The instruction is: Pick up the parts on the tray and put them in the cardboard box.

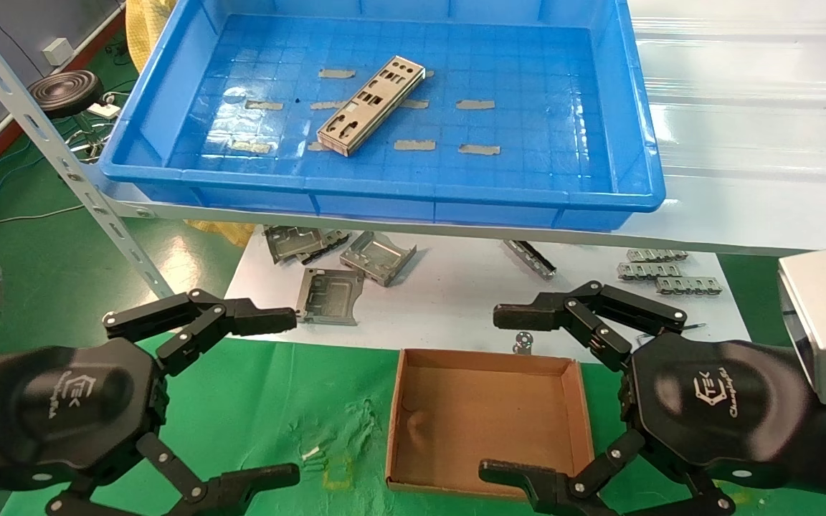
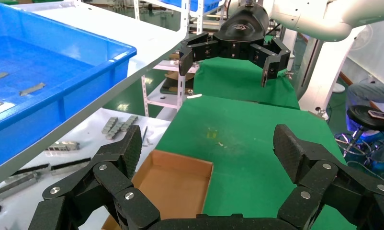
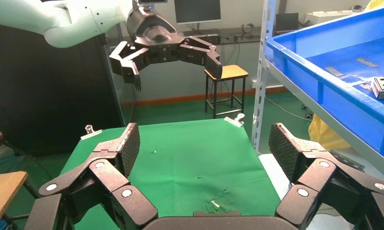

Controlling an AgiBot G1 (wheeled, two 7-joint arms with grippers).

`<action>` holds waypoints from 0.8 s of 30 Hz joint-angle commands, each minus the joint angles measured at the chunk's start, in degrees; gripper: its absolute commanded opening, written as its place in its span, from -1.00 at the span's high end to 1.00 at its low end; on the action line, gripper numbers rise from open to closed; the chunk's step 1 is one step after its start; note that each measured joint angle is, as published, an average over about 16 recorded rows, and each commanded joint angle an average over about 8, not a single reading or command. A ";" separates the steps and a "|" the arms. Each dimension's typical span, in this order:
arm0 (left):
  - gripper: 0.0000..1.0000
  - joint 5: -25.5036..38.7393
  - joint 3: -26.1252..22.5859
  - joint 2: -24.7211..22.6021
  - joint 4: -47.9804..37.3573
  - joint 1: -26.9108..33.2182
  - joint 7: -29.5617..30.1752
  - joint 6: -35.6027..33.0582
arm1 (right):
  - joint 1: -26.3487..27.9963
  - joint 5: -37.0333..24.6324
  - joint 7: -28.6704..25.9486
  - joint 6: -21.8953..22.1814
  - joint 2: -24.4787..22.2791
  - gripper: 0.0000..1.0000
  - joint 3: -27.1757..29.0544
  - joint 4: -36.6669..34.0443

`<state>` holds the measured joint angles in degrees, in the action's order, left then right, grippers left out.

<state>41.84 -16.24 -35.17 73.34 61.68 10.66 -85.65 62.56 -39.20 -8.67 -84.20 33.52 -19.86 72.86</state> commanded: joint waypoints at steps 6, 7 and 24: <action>-1.00 0.00 0.00 0.00 0.00 0.00 0.00 0.00 | 0.00 0.00 0.00 0.00 0.00 -1.00 0.00 0.00; -1.00 0.00 0.00 0.00 0.00 0.00 0.00 0.00 | 0.00 0.00 0.00 0.00 0.00 -1.00 0.00 0.00; -1.00 0.00 0.00 0.00 0.00 0.00 0.00 0.00 | 0.00 0.00 0.00 0.00 0.00 -1.00 0.00 0.00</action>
<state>41.84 -16.24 -35.17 73.34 61.68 10.66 -85.65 62.56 -39.20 -8.68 -84.19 33.52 -19.86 72.86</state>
